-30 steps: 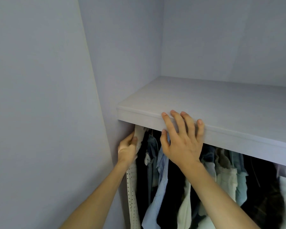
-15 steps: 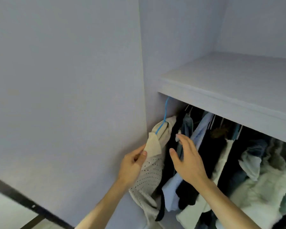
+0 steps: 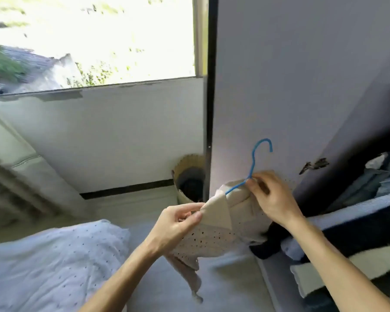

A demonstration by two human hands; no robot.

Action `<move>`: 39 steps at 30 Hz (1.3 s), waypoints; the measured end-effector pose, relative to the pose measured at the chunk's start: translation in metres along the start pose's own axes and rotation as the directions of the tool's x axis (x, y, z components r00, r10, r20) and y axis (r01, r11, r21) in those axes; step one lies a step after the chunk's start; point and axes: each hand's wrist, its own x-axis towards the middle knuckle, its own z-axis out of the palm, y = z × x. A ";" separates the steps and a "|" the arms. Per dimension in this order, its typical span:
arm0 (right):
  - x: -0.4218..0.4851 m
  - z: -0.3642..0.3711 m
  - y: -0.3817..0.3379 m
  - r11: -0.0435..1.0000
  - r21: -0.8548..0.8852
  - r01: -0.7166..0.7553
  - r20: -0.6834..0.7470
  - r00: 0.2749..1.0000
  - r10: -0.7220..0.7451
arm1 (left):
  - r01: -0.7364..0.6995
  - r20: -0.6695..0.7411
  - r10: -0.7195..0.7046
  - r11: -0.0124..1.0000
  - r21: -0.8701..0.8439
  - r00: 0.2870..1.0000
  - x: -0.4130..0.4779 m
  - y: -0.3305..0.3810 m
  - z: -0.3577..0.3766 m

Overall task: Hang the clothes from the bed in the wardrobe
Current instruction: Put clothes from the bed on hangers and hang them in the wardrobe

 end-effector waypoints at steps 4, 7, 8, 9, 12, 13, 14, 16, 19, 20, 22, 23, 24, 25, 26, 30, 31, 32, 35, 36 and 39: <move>-0.026 0.077 -0.070 0.989 0.108 0.102 0.079 0.991 -0.111 | 0.102 -0.164 -0.094 0.994 0.042 0.982 -0.082 -0.044 -0.060; -0.047 0.128 -0.120 0.976 0.160 0.146 0.165 0.971 -0.172 | 0.194 -0.265 -0.164 0.977 0.090 0.950 -0.140 -0.068 -0.099; -0.053 0.143 -0.136 0.973 0.169 0.155 0.201 0.961 -0.188 | 0.227 -0.292 -0.185 0.967 0.117 0.938 -0.158 -0.074 -0.111; -0.058 0.157 -0.152 0.970 0.176 0.167 0.239 0.949 -0.206 | 0.258 -0.318 -0.201 0.955 0.146 0.926 -0.173 -0.077 -0.122; -0.067 0.189 -0.198 0.955 0.209 0.212 0.329 0.904 -0.272 | 0.301 -0.393 -0.218 0.940 0.164 0.893 -0.204 -0.073 -0.150; -0.069 0.197 -0.212 0.949 0.227 0.220 0.350 0.891 -0.290 | 0.288 -0.408 -0.199 0.942 0.170 0.891 -0.207 -0.070 -0.157; -0.069 0.204 -0.226 0.943 0.247 0.225 0.363 0.880 -0.305 | 0.267 -0.418 -0.168 0.945 0.189 0.893 -0.208 -0.067 -0.163; -0.066 0.215 -0.249 0.928 0.283 0.242 0.372 0.865 -0.338 | 0.231 -0.428 -0.114 0.944 0.233 0.897 -0.201 -0.061 -0.173; -0.053 0.225 -0.268 0.913 0.304 0.273 0.361 0.854 -0.375 | 0.263 -0.446 -0.129 0.932 0.251 0.886 -0.181 -0.050 -0.187; -0.047 0.227 -0.272 0.908 0.314 0.277 0.358 0.851 -0.384 | 0.287 -0.455 -0.150 0.925 0.248 0.878 -0.175 -0.045 -0.192; -0.034 0.229 -0.275 0.898 0.337 0.285 0.347 0.849 -0.399 | 0.319 -0.459 -0.196 0.925 0.206 0.866 -0.165 -0.038 -0.200; -0.026 0.229 -0.275 0.893 0.355 0.278 0.332 0.855 -0.398 | 0.324 -0.452 -0.215 0.930 0.176 0.865 -0.161 -0.035 -0.202; -0.017 0.228 -0.276 0.888 0.381 0.257 0.315 0.867 -0.386 | 0.328 -0.449 -0.230 0.932 0.153 0.864 -0.156 -0.033 -0.204; -0.009 0.227 -0.275 0.884 0.402 0.237 0.289 0.883 -0.368 | 0.334 -0.458 -0.238 0.932 0.141 0.857 -0.150 -0.032 -0.206; -0.001 0.227 -0.273 0.884 0.414 0.217 0.259 0.903 -0.344 | 0.339 -0.482 -0.237 0.931 0.137 0.844 -0.143 -0.031 -0.210; 0.016 0.235 -0.240 0.891 0.454 0.007 0.143 0.987 -0.080 | 0.348 -0.589 -0.193 0.923 0.162 0.785 -0.119 -0.022 -0.232; 0.023 0.239 -0.230 0.871 0.480 -0.102 0.158 0.987 0.029 | 0.340 -0.602 -0.180 0.927 0.161 0.778 -0.113 -0.015 -0.238; 0.033 0.245 -0.217 0.840 0.495 -0.223 0.211 0.969 0.133 | 0.323 -0.607 -0.171 0.935 0.150 0.776 -0.109 -0.009 -0.245; 0.065 0.266 -0.183 0.802 0.381 -0.461 0.473 0.842 0.260 | 0.261 -0.607 -0.161 0.962 0.080 0.778 -0.100 0.007 -0.265; 0.075 0.272 -0.175 0.799 0.366 -0.478 0.521 0.816 0.250 | 0.238 -0.608 -0.156 0.970 0.055 0.778 -0.099 0.010 -0.271; 0.100 0.288 -0.164 0.762 0.422 -0.492 0.617 0.771 0.157 | 0.156 -0.623 -0.141 0.987 -0.031 0.769 -0.096 0.016 -0.286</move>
